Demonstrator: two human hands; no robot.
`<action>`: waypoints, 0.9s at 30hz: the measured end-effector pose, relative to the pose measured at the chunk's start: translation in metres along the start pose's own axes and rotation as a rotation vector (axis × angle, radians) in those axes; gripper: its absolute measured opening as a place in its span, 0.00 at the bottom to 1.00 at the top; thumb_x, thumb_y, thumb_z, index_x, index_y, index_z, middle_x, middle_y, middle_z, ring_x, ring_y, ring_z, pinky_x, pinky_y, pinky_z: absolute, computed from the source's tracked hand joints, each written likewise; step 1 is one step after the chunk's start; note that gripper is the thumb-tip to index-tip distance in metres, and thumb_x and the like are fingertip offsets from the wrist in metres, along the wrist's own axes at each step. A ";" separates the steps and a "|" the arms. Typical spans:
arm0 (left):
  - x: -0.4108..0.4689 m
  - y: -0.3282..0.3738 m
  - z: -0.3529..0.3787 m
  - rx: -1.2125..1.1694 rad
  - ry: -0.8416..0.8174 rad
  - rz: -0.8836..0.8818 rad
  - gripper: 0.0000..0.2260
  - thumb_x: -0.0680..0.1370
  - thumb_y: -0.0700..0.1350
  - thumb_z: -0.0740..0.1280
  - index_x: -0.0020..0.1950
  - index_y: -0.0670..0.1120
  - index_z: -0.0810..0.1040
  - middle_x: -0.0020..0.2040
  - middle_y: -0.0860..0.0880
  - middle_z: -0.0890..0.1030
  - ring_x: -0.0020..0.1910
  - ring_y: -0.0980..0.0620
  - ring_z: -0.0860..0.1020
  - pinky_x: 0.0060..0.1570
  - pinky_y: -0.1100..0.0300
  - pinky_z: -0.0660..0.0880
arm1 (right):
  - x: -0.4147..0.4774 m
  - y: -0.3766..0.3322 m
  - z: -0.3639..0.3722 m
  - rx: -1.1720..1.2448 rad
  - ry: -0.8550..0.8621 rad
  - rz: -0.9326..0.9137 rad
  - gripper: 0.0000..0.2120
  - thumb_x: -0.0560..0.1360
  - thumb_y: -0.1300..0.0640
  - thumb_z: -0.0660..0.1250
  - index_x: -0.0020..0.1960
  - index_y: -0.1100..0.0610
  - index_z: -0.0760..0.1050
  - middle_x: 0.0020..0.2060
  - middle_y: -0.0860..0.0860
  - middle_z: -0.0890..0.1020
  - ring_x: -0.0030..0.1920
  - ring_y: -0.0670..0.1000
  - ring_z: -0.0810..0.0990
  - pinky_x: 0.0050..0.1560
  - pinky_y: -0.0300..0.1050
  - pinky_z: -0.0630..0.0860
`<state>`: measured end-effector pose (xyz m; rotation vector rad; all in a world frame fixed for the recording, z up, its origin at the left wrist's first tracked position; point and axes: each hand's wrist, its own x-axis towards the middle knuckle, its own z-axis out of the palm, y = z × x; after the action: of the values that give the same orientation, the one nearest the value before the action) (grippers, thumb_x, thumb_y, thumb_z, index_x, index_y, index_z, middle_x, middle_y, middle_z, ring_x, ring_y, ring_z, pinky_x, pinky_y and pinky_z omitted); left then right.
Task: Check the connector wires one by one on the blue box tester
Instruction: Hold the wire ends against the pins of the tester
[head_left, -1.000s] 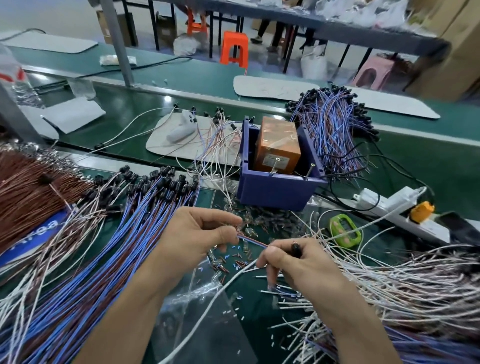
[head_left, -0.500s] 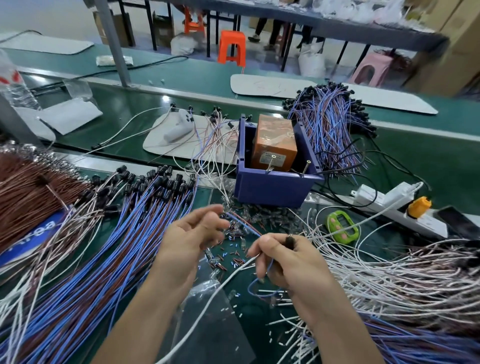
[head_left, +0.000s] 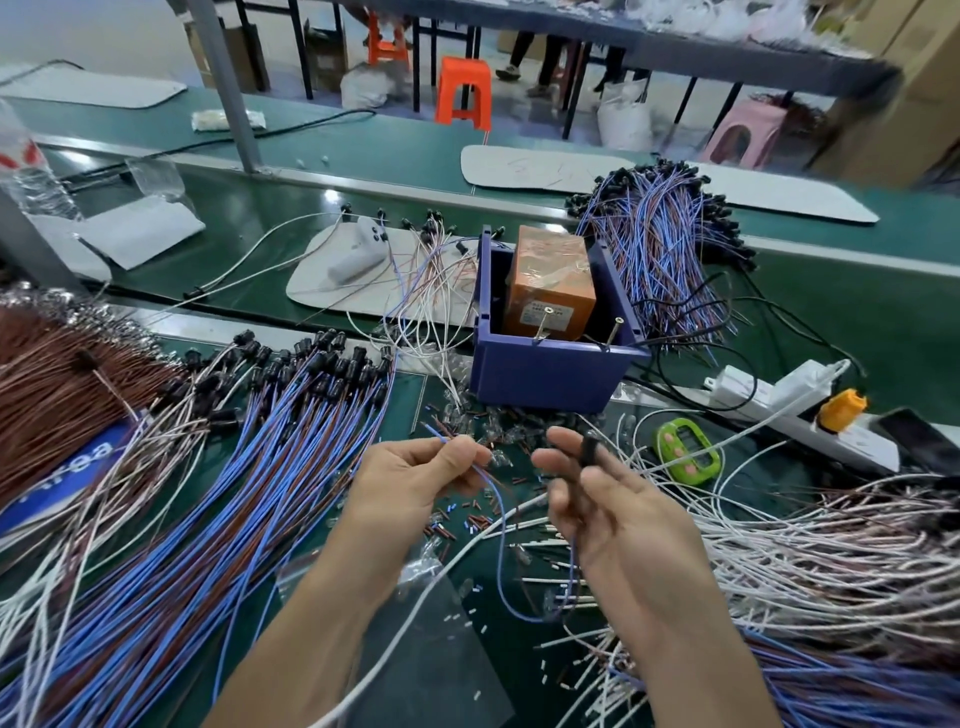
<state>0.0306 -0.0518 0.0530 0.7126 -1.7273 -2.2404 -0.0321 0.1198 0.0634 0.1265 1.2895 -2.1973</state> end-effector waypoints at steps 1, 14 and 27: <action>-0.001 0.000 0.000 0.016 -0.030 -0.012 0.11 0.70 0.54 0.71 0.37 0.48 0.89 0.38 0.44 0.87 0.34 0.54 0.83 0.38 0.67 0.77 | -0.001 0.000 0.000 0.014 -0.035 -0.008 0.14 0.78 0.62 0.61 0.54 0.64 0.84 0.48 0.63 0.85 0.33 0.51 0.78 0.33 0.40 0.75; 0.000 -0.002 0.001 -0.025 -0.058 -0.050 0.09 0.64 0.45 0.77 0.39 0.41 0.86 0.29 0.42 0.81 0.26 0.51 0.79 0.27 0.62 0.77 | -0.003 0.009 0.005 0.038 -0.027 0.060 0.10 0.68 0.51 0.73 0.39 0.59 0.84 0.31 0.57 0.77 0.23 0.48 0.66 0.24 0.38 0.66; -0.001 -0.003 0.011 0.017 -0.036 0.076 0.13 0.60 0.55 0.79 0.30 0.46 0.84 0.29 0.44 0.82 0.26 0.53 0.77 0.31 0.63 0.76 | -0.001 0.023 0.015 -0.417 -0.024 -0.044 0.04 0.71 0.62 0.77 0.46 0.59 0.85 0.37 0.54 0.85 0.26 0.40 0.73 0.26 0.30 0.66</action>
<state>0.0269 -0.0413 0.0524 0.6023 -1.7612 -2.2036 -0.0163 0.0996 0.0537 -0.0920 1.7169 -1.9087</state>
